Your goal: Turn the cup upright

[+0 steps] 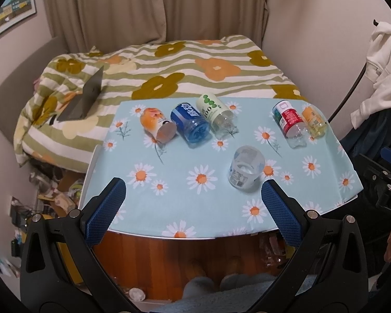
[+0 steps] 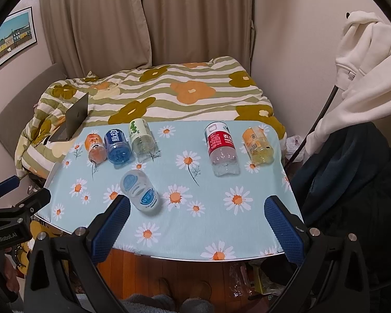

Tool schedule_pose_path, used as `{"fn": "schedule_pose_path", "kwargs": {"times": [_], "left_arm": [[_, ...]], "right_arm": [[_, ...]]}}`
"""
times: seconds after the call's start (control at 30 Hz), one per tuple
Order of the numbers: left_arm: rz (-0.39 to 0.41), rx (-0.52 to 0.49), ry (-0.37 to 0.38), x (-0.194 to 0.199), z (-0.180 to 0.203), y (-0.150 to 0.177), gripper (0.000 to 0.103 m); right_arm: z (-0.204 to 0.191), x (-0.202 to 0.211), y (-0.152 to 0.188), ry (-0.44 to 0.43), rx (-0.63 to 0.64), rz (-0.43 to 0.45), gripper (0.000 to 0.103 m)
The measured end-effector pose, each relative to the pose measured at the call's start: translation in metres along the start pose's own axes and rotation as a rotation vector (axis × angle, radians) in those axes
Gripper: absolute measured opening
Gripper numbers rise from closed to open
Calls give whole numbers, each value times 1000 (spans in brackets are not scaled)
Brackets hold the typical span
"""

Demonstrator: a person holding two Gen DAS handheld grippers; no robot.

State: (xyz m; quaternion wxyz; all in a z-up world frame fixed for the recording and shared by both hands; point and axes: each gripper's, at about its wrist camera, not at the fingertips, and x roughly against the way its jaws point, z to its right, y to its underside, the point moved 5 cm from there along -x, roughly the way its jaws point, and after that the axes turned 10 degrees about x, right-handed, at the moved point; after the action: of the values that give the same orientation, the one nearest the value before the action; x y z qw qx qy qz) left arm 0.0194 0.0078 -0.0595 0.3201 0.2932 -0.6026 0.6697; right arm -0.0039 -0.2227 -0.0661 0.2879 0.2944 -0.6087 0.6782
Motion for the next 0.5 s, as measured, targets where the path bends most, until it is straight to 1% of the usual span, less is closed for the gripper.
{"fn": "schedule_pose_path", "kwargs": {"times": [0.3, 0.5], "left_arm": [[1, -1, 0, 0, 0, 0, 103], [6, -6, 6, -2, -3, -8, 103]], "right_arm": [[1, 0, 0, 0, 0, 0, 103], [2, 0, -1, 1, 0, 1, 103]]}}
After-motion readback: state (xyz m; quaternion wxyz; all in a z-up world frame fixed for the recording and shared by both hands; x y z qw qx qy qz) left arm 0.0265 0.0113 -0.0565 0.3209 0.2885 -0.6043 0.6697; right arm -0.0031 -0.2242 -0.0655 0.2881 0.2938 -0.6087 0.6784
